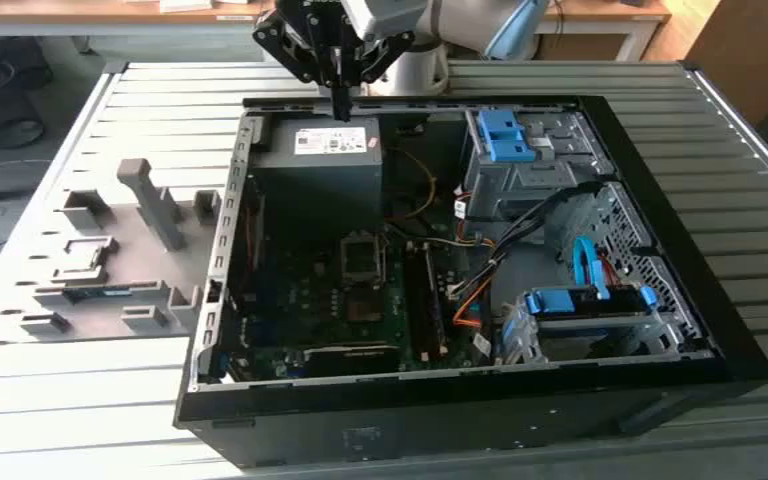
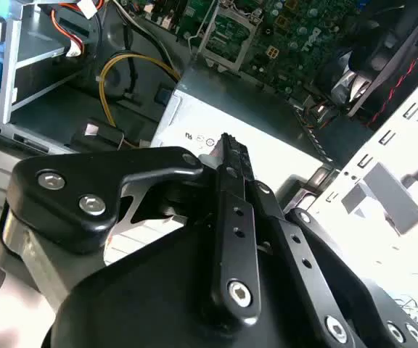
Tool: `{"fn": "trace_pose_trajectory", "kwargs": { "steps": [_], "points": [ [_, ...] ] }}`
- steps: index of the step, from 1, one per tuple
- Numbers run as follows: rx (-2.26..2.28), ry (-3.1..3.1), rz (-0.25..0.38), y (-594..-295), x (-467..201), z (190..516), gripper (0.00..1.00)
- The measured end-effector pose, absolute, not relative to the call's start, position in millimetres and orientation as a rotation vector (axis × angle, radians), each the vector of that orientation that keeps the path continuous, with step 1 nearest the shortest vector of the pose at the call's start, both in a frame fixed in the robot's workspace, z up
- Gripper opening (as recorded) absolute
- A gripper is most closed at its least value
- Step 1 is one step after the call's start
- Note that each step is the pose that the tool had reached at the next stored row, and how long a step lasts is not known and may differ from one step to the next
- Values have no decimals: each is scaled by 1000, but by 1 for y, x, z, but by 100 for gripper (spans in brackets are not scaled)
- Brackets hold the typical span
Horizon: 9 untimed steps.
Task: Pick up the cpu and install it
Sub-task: 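Reach for the cpu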
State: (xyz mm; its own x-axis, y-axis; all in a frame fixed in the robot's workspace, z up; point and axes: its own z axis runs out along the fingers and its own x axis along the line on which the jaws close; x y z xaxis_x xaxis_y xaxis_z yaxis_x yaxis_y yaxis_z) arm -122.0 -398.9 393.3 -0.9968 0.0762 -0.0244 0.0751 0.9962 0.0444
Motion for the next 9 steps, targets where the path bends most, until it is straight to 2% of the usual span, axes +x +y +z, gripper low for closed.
{"fn": "trace_pose_trajectory", "kwargs": {
  "steps": [9],
  "points": [
    [118,3113,68,-399,-123,393,10]
  ]
}}
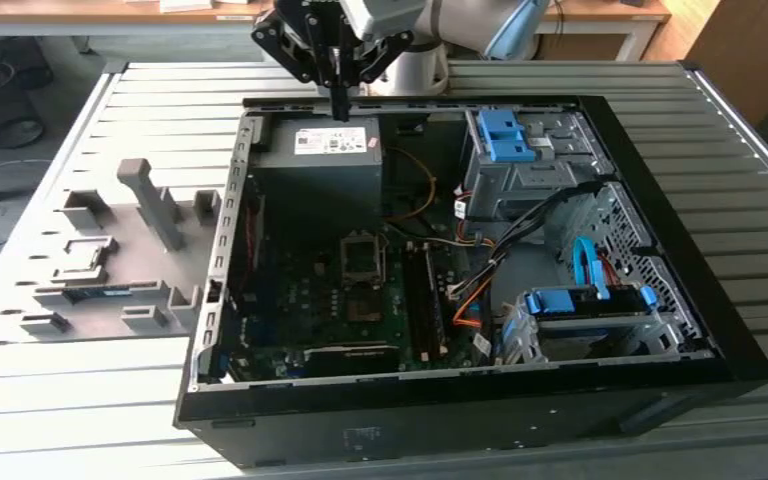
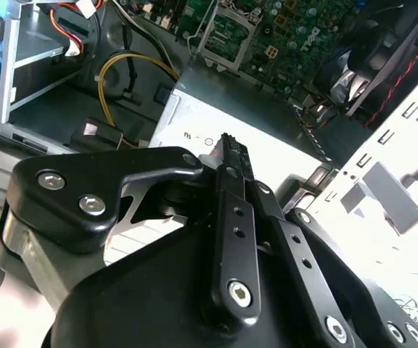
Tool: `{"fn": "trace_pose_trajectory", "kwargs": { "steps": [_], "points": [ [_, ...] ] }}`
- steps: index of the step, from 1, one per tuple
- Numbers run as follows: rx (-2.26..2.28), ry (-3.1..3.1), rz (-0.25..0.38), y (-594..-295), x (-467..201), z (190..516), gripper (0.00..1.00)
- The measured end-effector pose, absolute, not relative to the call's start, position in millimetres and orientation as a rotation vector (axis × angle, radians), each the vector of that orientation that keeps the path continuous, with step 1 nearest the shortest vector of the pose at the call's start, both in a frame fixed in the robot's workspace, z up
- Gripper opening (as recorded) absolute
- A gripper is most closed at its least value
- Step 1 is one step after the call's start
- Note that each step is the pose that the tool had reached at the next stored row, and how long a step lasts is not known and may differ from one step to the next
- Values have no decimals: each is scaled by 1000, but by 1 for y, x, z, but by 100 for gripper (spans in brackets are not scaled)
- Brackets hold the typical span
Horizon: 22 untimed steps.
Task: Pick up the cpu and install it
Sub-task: 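Reach for the cpu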
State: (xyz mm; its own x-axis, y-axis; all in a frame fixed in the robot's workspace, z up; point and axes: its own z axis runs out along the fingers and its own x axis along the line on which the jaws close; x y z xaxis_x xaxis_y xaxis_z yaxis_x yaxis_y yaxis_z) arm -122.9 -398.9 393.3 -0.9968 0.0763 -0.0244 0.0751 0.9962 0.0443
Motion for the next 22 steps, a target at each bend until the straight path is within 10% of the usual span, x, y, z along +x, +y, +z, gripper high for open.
{"fn": "trace_pose_trajectory", "kwargs": {
  "steps": [22],
  "points": [
    [118,3112,68,-399,-148,393,10]
  ]
}}
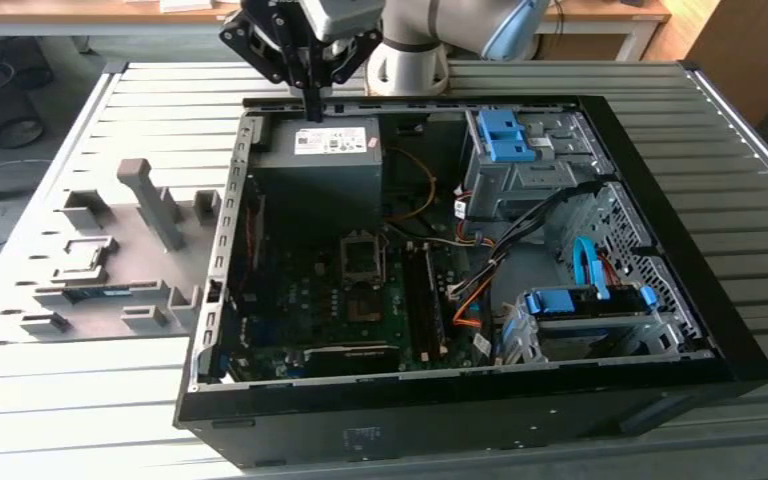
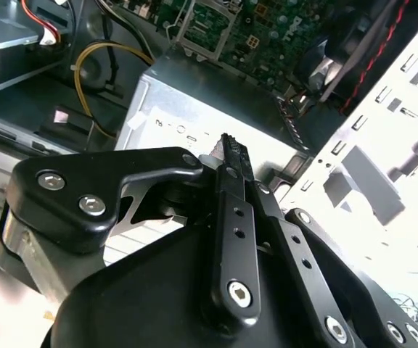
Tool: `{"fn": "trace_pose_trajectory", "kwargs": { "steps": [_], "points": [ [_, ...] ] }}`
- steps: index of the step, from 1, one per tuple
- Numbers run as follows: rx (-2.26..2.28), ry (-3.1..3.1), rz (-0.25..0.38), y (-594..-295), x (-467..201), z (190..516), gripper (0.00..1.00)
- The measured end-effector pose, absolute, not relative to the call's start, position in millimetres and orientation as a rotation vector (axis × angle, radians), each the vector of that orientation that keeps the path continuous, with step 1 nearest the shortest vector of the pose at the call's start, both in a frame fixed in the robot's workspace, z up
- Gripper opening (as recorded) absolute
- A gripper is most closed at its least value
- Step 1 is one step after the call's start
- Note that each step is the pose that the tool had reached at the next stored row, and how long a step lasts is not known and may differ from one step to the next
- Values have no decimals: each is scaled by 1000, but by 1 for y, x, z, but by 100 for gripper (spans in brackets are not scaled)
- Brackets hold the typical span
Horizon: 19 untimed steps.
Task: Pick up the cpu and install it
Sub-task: 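Reach for the cpu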
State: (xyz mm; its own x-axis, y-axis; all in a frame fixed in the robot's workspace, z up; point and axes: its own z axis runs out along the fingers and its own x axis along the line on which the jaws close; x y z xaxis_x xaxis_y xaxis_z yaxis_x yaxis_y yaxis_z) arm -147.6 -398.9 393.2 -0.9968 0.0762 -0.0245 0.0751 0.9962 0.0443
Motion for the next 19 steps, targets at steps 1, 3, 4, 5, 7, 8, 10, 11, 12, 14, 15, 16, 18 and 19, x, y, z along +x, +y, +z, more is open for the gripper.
{"fn": "trace_pose_trajectory", "kwargs": {
  "steps": [1,3,4,5,7,8,10,11,12,14,15,16,18,19],
  "points": [
    [118,3112,68,-399,-149,393,10],
    [118,3112,68,-399,-152,393,10],
    [118,3112,68,-399,-153,393,10],
    [118,3112,68,-399,-154,393,10],
    [118,3113,68,-399,-157,393,10],
    [118,3112,68,-399,-158,393,10],
    [118,3112,68,-399,-160,393,10],
    [118,3112,68,-399,-161,393,10],
    [118,3112,68,-399,-162,393,10],
    [118,3112,68,-399,-165,393,10],
    [118,3112,68,-399,-166,393,10],
    [118,3112,68,-399,-167,393,10],
    [118,3112,68,-399,-169,393,10],
    [118,3112,68,-399,-170,393,10]
  ]
}}
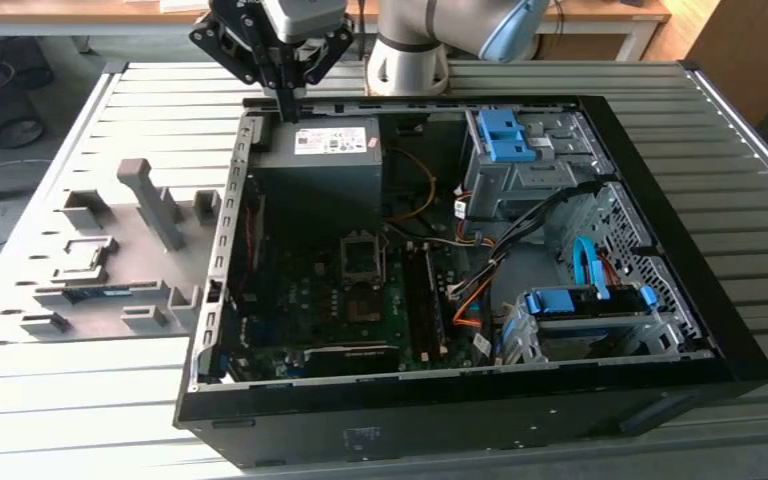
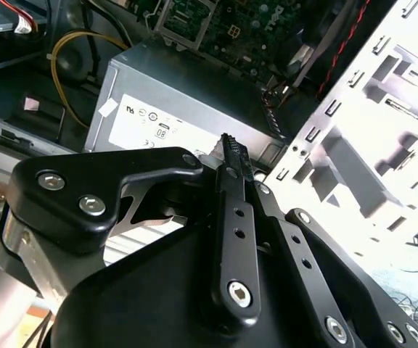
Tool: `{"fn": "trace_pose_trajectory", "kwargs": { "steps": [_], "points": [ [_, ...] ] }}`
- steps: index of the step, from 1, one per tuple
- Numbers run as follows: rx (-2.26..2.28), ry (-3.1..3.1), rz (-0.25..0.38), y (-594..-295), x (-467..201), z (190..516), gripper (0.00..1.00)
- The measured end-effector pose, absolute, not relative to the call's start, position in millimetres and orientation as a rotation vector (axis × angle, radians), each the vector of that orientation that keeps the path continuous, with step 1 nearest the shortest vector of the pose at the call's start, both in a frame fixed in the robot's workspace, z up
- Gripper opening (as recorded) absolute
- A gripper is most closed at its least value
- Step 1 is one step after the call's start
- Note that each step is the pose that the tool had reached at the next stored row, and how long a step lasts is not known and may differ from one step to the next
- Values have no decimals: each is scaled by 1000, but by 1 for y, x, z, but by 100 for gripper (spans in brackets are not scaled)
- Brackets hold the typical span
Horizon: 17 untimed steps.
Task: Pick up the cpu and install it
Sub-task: 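Reach for the cpu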
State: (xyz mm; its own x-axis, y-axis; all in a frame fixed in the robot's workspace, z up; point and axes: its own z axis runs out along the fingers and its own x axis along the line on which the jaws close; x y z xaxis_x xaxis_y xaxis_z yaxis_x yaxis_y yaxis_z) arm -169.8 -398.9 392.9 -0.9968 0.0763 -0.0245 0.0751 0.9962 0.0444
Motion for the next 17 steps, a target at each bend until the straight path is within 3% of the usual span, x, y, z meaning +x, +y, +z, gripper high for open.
{"fn": "trace_pose_trajectory", "kwargs": {
  "steps": [17],
  "points": [
    [118,3112,68,-399,-187,393,10]
  ]
}}
